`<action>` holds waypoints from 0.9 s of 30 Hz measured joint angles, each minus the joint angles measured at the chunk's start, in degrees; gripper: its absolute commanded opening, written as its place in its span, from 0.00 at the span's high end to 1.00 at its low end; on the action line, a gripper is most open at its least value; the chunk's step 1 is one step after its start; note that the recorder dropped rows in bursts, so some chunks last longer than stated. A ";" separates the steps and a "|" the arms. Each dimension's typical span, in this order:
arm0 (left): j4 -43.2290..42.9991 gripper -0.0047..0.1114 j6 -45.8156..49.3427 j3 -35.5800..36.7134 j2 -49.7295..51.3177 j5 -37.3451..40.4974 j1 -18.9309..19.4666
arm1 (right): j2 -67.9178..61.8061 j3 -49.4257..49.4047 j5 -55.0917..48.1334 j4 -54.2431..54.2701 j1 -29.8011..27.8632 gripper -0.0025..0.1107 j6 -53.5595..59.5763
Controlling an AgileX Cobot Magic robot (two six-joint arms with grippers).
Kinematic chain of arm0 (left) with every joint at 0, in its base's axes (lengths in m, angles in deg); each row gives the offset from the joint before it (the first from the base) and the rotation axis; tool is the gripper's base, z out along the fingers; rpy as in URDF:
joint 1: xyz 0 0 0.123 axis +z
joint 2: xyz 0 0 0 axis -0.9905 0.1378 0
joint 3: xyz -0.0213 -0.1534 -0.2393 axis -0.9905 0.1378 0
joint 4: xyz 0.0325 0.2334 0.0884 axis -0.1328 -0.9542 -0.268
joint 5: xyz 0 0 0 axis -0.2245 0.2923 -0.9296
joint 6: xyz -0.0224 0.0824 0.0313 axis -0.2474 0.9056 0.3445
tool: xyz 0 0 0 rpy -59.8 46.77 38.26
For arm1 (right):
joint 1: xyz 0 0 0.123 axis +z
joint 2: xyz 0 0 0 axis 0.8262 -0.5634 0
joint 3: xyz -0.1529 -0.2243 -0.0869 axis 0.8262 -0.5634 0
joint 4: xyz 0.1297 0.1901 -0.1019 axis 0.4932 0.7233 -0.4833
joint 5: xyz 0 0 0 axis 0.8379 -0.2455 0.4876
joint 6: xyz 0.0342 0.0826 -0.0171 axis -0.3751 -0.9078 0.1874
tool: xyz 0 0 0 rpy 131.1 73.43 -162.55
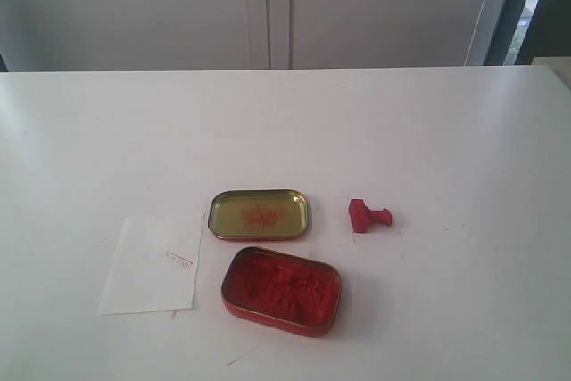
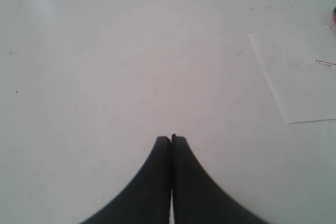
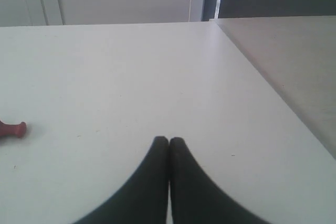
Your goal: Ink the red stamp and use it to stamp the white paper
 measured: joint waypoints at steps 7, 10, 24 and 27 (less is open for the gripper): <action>0.00 0.96 0.00 0.00 0.00 0.00 0.00 | 0.00 0.00 -0.33 0.00 0.73 0.98 0.00; 0.00 0.96 0.00 0.00 0.00 0.00 0.00 | 0.00 0.00 -0.81 0.00 1.83 0.98 0.00; 0.00 0.96 0.00 0.00 0.00 0.00 0.00 | 0.00 0.00 -0.94 0.00 2.53 0.98 0.00; 0.00 0.96 0.00 0.00 0.00 0.00 0.00 | 0.00 0.00 -0.94 0.00 2.53 0.98 0.00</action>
